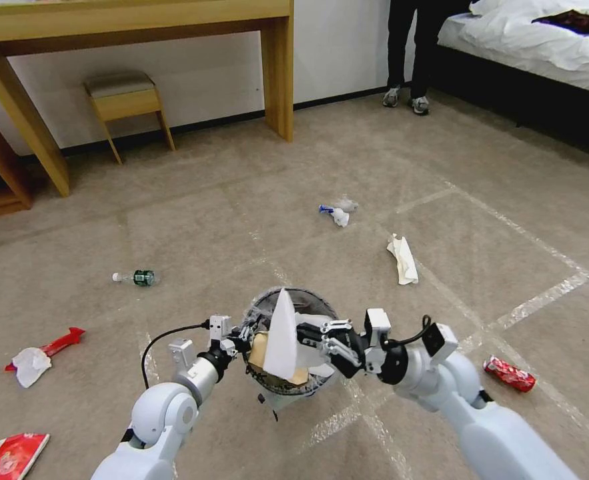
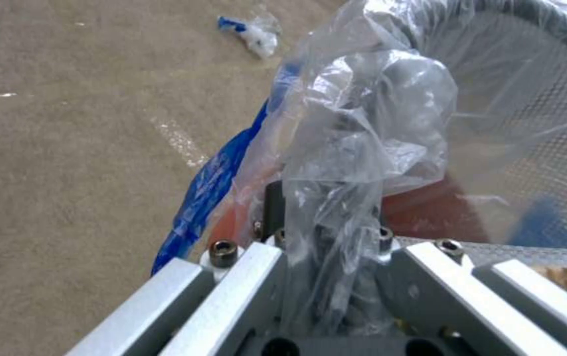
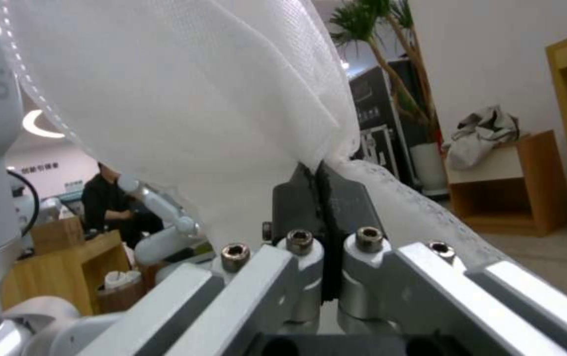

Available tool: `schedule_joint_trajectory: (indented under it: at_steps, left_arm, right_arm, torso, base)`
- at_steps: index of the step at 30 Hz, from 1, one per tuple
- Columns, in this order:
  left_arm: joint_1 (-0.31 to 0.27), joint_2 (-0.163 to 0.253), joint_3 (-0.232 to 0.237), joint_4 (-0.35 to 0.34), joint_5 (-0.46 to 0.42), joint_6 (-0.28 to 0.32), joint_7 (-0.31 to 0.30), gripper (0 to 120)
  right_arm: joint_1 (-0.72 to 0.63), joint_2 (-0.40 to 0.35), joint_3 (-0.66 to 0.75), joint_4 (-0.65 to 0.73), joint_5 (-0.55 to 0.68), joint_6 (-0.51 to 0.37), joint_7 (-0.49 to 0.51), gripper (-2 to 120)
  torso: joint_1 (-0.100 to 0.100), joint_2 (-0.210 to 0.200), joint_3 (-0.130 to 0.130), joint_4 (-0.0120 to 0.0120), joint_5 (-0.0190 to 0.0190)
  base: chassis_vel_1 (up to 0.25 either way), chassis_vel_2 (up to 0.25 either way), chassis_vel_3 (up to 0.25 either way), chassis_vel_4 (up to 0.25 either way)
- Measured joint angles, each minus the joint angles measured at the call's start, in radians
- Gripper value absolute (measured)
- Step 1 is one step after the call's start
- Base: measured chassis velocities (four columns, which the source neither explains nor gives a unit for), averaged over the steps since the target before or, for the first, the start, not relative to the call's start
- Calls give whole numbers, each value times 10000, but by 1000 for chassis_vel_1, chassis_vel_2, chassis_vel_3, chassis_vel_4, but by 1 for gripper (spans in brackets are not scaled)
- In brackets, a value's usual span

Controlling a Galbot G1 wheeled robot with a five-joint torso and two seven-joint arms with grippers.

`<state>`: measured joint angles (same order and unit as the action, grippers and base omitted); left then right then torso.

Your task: Pick up the trash bin and place the garbage on the floor into it.

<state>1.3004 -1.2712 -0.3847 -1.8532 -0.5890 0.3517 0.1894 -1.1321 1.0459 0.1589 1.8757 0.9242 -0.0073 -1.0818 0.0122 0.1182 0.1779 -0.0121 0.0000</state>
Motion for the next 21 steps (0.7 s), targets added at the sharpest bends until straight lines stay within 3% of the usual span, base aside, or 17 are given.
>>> schedule_joint_trajectory:
  at_steps: [21]
  left_arm:
    - [289, -33, -69, -85, 0, 12, 259, 1]
  right_arm:
    - [121, -268, 620, -345, -197, 38, -434, 0]
  torso:
    - [0, 0, 0, -1, 0]
  base:
    - [0, 0, 0, 0]
